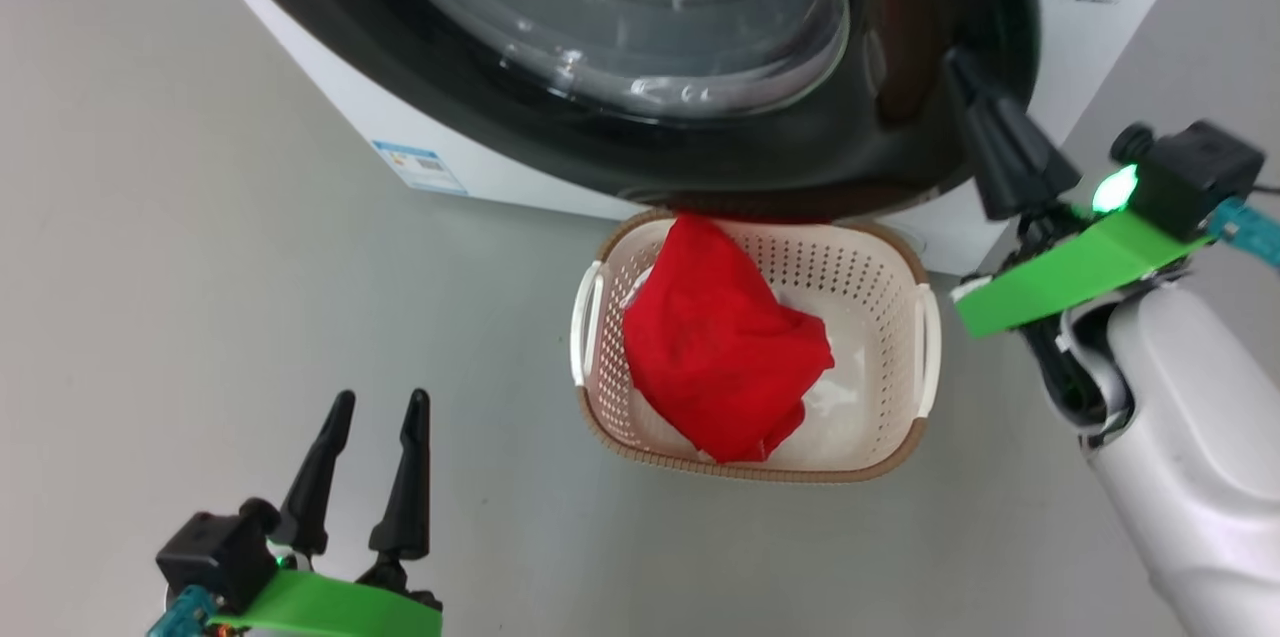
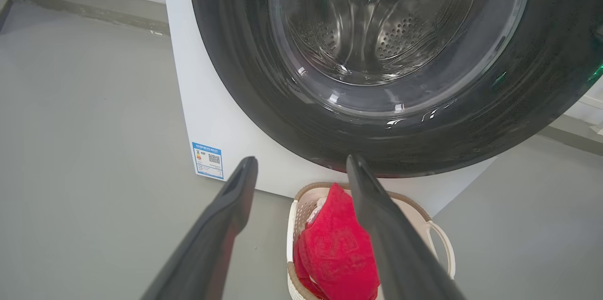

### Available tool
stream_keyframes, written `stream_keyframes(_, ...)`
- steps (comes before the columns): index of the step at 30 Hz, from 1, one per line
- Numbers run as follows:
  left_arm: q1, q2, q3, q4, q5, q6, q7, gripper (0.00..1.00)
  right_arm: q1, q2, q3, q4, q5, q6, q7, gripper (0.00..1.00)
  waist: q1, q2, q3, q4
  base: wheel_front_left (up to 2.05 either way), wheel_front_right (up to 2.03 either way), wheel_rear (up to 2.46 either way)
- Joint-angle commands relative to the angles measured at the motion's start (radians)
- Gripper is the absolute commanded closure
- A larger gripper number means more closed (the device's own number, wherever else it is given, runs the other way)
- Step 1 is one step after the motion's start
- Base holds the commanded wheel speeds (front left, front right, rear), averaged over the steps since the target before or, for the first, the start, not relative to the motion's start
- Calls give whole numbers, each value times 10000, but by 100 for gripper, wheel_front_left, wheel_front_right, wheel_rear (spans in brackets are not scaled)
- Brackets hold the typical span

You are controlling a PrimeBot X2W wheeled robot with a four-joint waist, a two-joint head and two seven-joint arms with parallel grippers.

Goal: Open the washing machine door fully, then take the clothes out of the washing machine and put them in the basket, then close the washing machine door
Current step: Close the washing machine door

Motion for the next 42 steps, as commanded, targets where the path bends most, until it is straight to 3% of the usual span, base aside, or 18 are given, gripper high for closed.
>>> stream_keyframes(1,-288,103,273,-190,-65,-54,-122,0,-354,20,-46,-288,-39,29,-65,100,0,-1,255,153,0,0,0)
stream_keyframes(15,-751,103,99,-129,-325,-54,-122,0,-1383,107,-1139,-311,-224,29,-65,100,0,-1,901,362,0,0,0)
stream_keyframes(29,-641,103,325,193,-242,-54,-122,0,104,331,-187,-119,-186,29,-65,100,0,-1,144,-172,0,0,0)
stream_keyframes(35,-477,103,438,388,-168,-54,-122,0,1061,490,-73,-238,-132,29,-65,50,0,-1,-250,-608,0,0,0)
stream_keyframes(36,-450,103,466,407,-143,-54,-122,0,1219,509,-93,-263,-129,29,-65,20,0,-1,-317,-676,0,0,0)
stream_keyframes(37,-421,103,498,421,-113,-54,-122,0,1373,521,-119,-290,-134,29,-65,1,0,-1,-380,-745,0,0,0)
stream_keyframes(42,-268,103,681,404,91,-54,-122,0,2108,519,-205,-379,-132,29,-65,0,0,-1,-737,-1064,0,0,0)
